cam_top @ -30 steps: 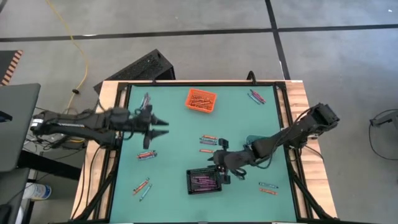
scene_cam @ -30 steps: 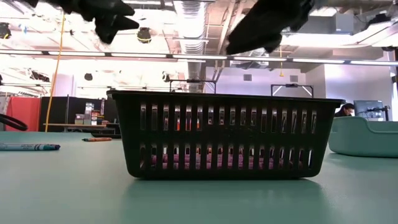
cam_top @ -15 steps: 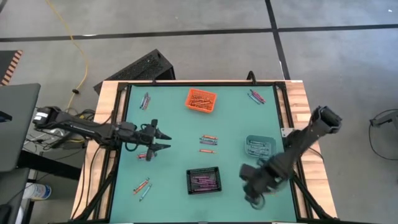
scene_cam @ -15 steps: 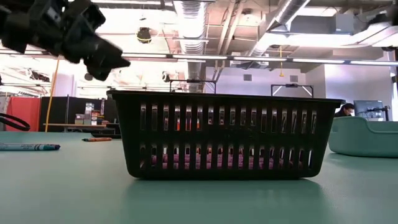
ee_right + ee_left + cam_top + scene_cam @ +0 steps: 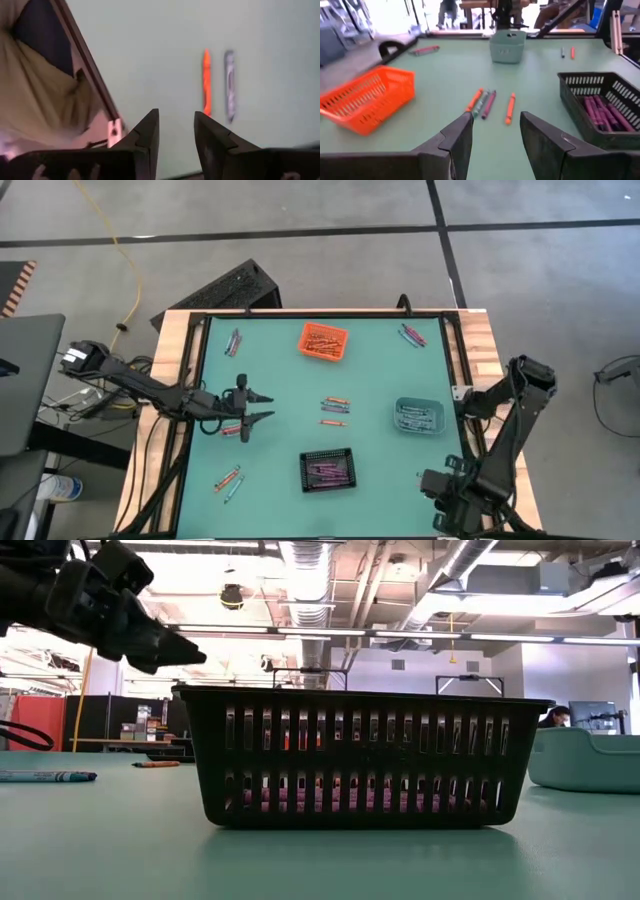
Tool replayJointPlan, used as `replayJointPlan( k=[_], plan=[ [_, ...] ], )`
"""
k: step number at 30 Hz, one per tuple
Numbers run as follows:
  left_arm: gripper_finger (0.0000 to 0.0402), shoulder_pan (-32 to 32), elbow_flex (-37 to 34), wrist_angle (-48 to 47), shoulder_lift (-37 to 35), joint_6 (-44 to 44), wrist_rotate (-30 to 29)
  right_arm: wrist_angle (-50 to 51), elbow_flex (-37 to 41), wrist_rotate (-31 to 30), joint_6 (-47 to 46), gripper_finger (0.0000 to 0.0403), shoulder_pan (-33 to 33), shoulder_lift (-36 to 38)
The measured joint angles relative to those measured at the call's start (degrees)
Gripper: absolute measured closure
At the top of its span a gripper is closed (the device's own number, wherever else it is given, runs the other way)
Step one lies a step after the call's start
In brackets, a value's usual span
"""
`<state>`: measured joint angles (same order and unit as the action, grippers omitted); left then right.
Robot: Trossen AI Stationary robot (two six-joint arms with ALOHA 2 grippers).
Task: Sort crayons
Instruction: Put the orange crayon into the orange bin
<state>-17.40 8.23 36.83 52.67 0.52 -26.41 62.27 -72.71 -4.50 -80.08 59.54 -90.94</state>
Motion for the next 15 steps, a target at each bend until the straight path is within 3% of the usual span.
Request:
replayJointPlan(
  k=[7,15],
  plan=[
    [0.0248,-0.03,0.02,-2.79,-5.79,-5.71,-0.01,-3.48,0.00,-23.62,25.18,0.0285,-9.67,-0.06],
    [0.0248,-0.03,-1.42,-10.53,-15.27,-5.53,-0.21,-19.20,-0.04,-21.18,53.23,0.0285,-34.00,-2.96]
  ],
)
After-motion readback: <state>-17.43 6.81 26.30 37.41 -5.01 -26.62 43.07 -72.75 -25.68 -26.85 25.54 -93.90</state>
